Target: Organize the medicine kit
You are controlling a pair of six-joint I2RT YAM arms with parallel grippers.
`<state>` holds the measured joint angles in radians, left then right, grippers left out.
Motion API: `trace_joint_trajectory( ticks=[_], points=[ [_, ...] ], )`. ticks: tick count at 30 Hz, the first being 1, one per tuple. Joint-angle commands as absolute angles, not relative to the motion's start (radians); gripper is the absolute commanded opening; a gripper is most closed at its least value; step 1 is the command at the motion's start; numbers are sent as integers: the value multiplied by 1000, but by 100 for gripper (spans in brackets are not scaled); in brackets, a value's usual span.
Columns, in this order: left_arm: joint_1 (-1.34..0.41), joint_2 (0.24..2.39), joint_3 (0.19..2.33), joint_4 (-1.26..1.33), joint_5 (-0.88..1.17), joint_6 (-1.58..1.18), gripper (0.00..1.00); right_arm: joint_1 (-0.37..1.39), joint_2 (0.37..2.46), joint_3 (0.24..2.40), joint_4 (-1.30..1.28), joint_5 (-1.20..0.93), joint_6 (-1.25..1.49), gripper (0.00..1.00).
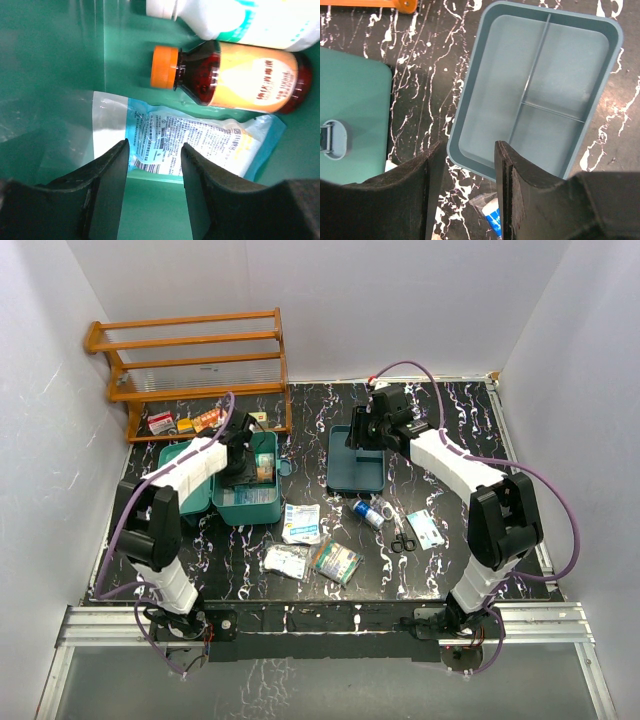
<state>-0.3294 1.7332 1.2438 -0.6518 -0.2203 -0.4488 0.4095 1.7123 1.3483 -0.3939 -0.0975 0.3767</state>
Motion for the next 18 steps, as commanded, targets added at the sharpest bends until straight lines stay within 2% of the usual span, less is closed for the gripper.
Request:
trace_joint_trajectory(
  ticks=[1,7,10,13,18],
  points=[
    [-324,1602,1293,-621,-195,-409,46,405,1720,1394,-342,-150,367,42],
    [-324,1568,1382,-599,-69,-428,48,405,1662,1330,-316,-147,391,42],
    [-324,1581,1415,-547,36,-437,55,405,1636,1293,-304,-151,398,42],
    [-328,1623,1442,-503,134,-441,56,405,1613,1267,-303,-156,404,42],
    [-365,1710,1502,-521,102,-415,55,405,1571,1225,-308,-159,412,42]
  ],
)
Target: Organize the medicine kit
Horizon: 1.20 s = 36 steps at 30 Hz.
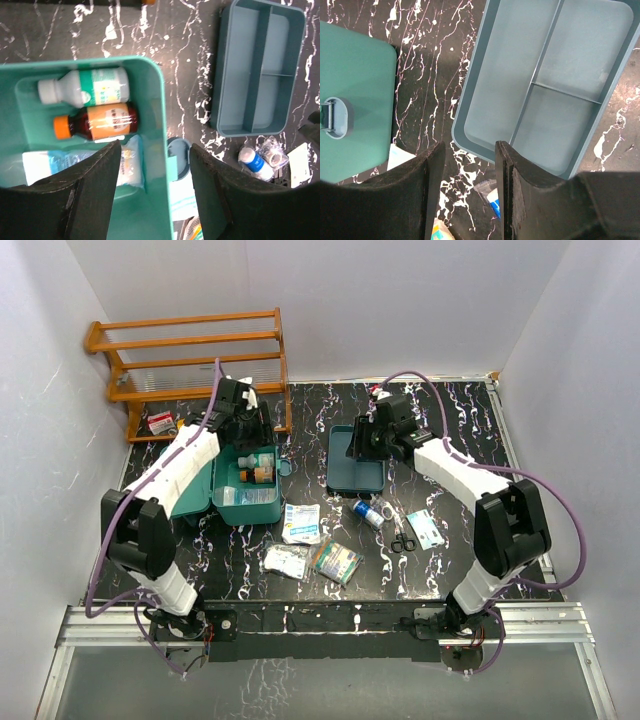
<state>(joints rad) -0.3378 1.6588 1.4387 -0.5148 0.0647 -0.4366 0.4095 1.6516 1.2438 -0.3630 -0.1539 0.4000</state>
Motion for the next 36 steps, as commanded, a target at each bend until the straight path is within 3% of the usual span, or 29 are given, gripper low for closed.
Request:
trace_joint_trajectory(
  ticks=[1,7,13,21,33,36],
  points=[
    [-369,1730,1518,-535,87,-404,54,405,1561,1215,-308,-157,412,42],
    [-412,1799,1556,-569,19,-338,44,405,1493,1157,-299,-144,416,41],
    [-457,1834,1596,-612,-38,-211,20,407,1471,1138,-293,-169,402,41],
    [-511,1764,1501,-631,-9,8,0,421,1496,1140,-288,-238,413,41],
    [-540,1508,1243,-583,8,30,0,495,1553,1059,-242,-371,457,42],
    [-542,1439,1171,-584,31,-9,5,524,1589,1058,-237,-405,456,44]
  ],
)
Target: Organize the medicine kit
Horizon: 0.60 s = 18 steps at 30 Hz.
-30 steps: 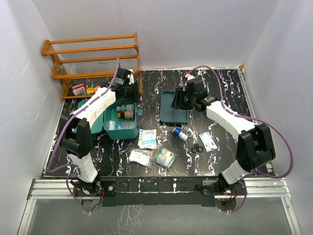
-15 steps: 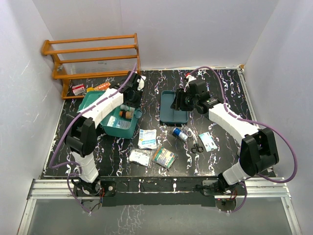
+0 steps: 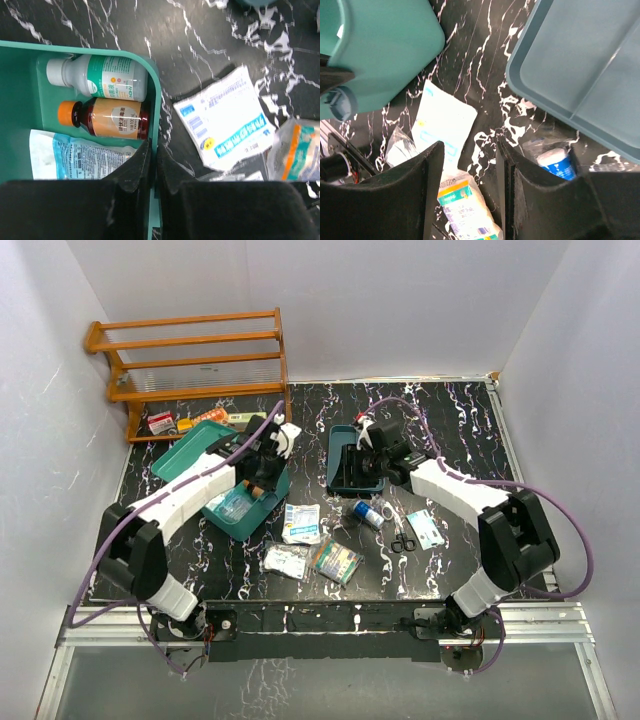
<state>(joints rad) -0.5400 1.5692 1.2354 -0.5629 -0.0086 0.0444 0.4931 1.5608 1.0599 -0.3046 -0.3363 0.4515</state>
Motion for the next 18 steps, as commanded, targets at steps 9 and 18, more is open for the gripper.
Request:
trace_joint_trajectory(
  ticks=[9,18],
  points=[
    [-542,1338,1127,-560,45,-110,49,604,1728,1105,-213,-438,510,49],
    [-540,1293,1178,-485,-7,-228,63,631,1869,1160,-207,-453,529,49]
  ],
)
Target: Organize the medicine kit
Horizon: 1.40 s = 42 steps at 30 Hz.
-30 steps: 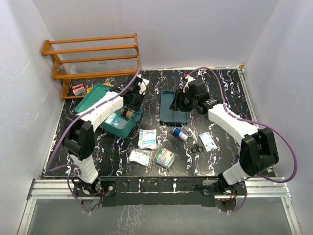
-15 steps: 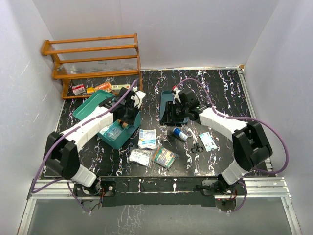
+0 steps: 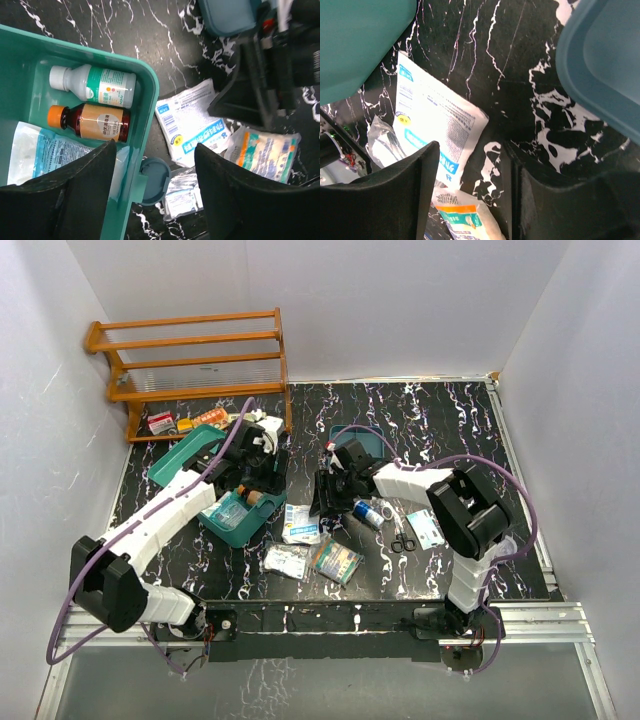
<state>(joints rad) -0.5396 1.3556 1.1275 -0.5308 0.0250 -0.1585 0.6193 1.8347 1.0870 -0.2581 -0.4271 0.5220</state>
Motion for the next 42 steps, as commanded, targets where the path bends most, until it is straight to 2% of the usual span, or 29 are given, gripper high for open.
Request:
trace_joint_trajectory(
  ticks=[1,5,9,11,17,18,20,21,27,33,37,42],
  points=[
    [-539,1291,1184,-479,-19,-244,64,634,1883,1168,-211,-454,531,48],
    [-535,1278,1198,-448,-50,-298,65,645,1915,1171,-186,-414,569,36],
    [-533,1261,1198,-419,-33,-344,67,647,1898,1156,-133,-351,598,8],
    [-532,1252,1194,-408,-27,-362,68,647,1872,1162,-139,-301,591,0],
    [-528,1210,1183,-388,5,-397,74,642,1710,1203,-236,-146,489,0],
    [-525,1202,1187,-388,12,-397,78,638,1677,1204,-248,-132,470,0],
    [-525,1181,1190,-378,21,-395,94,634,1611,1204,-265,-106,429,0],
    [-524,1168,1190,-368,29,-388,98,631,1578,1203,-269,-97,410,0],
    [-523,1124,1209,-328,105,-380,99,623,1434,1268,-282,-116,304,0],
    [-493,1132,1252,-292,254,-452,99,613,1422,1417,-274,-254,228,0],
    [-376,1182,1288,-271,389,-530,98,561,1441,1518,-272,-412,219,0],
    [-264,1221,1297,-138,635,-628,89,441,1464,1577,-238,-678,280,0]
  ],
)
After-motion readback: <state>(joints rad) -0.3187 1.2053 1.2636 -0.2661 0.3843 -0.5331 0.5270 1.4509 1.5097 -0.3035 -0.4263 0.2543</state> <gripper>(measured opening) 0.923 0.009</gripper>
